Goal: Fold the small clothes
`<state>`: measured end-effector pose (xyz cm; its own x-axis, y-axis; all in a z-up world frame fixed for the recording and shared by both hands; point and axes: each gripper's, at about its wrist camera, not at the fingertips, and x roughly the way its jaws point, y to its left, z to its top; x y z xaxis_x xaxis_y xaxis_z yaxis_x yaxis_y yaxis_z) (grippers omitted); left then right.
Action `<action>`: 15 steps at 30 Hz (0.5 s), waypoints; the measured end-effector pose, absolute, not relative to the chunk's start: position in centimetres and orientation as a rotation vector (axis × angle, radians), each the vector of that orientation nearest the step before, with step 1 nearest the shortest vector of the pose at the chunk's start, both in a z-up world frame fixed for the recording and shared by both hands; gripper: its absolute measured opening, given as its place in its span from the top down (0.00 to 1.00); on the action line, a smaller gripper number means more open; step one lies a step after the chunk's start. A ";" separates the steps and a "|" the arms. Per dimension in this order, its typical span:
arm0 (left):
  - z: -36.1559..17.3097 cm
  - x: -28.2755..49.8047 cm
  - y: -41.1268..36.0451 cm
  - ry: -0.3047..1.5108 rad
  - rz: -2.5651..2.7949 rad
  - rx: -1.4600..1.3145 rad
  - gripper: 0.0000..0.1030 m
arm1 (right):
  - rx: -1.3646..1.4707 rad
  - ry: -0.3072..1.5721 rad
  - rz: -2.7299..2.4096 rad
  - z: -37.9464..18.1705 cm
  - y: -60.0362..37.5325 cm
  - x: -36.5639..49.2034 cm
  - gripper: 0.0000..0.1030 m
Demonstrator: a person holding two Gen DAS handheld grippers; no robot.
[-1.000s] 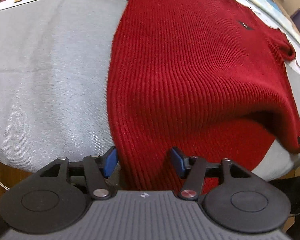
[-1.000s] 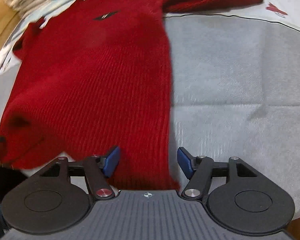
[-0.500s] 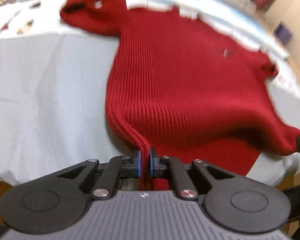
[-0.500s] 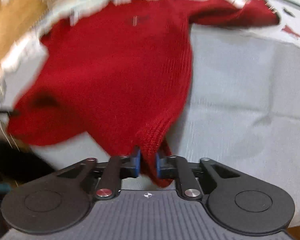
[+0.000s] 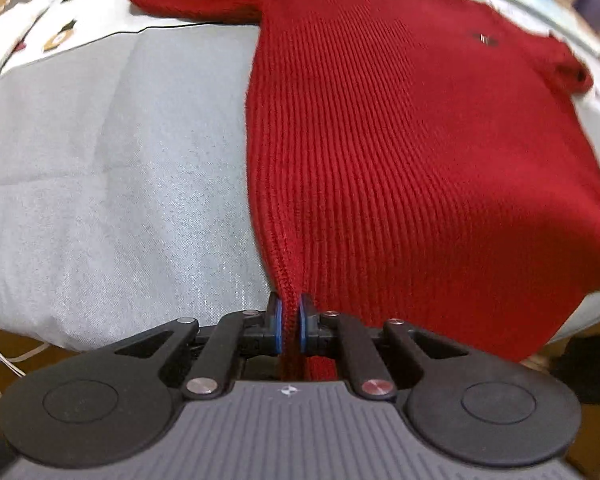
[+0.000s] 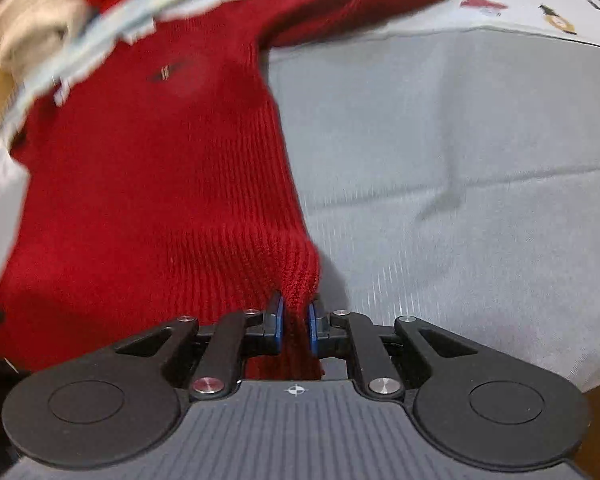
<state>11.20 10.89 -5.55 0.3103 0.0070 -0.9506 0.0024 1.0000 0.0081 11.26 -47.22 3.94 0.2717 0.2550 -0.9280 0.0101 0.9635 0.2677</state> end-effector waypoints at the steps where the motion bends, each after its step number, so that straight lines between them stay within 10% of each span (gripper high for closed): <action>1: -5.3 11.3 11.0 1.235 0.010 0.004 0.92 | 0.226 1.280 0.168 3.4 -47.0 11.6 0.88; 8: -2.3 10.7 14.3 1.079 0.076 -0.196 0.92 | 0.617 0.899 0.283 9.0 -51.7 10.6 0.88; 15: -3.8 10.5 12.8 1.192 0.131 -0.054 0.92 | 0.447 1.154 0.112 5.9 -49.9 12.1 0.88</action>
